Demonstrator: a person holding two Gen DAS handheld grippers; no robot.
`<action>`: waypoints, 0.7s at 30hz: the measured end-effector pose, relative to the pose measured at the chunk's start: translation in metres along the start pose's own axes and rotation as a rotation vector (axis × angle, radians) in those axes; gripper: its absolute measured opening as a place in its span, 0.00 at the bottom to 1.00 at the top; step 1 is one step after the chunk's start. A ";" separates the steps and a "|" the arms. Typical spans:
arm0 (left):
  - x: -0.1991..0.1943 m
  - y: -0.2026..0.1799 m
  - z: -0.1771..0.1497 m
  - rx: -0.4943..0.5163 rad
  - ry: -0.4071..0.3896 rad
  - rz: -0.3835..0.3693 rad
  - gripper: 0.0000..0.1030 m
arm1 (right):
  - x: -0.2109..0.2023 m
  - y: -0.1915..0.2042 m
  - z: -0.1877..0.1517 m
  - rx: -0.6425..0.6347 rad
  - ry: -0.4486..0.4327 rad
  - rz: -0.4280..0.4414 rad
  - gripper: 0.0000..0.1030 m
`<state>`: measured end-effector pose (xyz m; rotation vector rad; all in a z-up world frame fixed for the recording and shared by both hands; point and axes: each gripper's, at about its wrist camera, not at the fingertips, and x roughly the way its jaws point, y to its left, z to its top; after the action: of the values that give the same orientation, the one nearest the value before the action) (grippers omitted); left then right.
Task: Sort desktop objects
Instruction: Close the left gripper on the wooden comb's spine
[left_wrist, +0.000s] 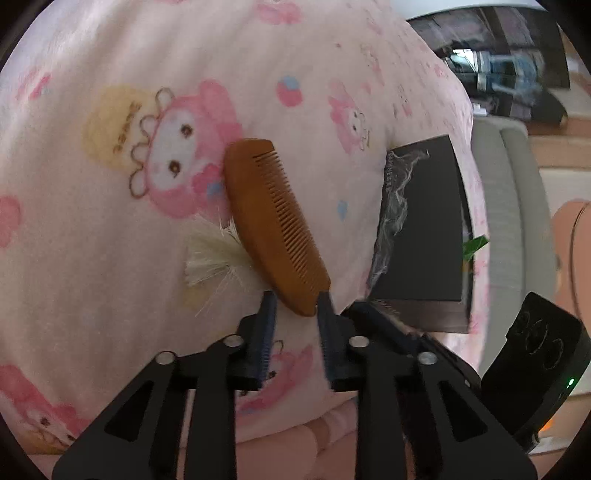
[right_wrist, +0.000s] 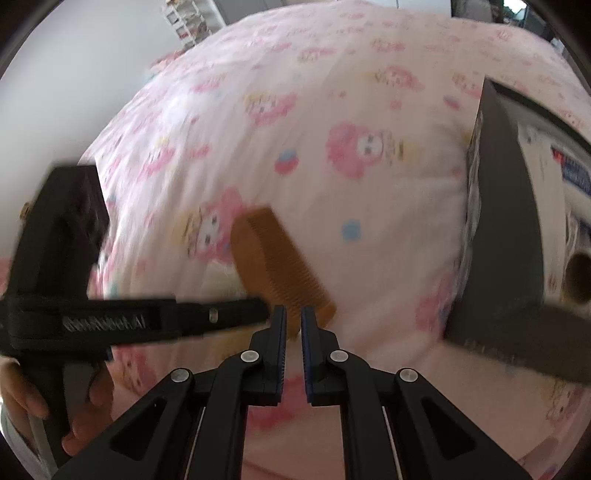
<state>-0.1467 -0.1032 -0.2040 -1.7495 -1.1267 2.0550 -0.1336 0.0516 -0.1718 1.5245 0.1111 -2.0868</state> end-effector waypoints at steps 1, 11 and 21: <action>-0.002 -0.004 0.001 0.018 -0.021 0.029 0.29 | 0.002 -0.002 -0.004 0.001 0.006 0.000 0.06; -0.001 0.027 0.025 -0.094 -0.094 0.029 0.35 | 0.026 -0.021 -0.010 0.084 0.041 0.043 0.07; 0.011 0.006 0.010 0.004 -0.047 0.066 0.20 | 0.023 -0.023 -0.010 0.085 0.026 0.024 0.07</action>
<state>-0.1567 -0.1045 -0.2168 -1.7682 -1.0917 2.1452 -0.1405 0.0661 -0.2021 1.5951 0.0132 -2.0772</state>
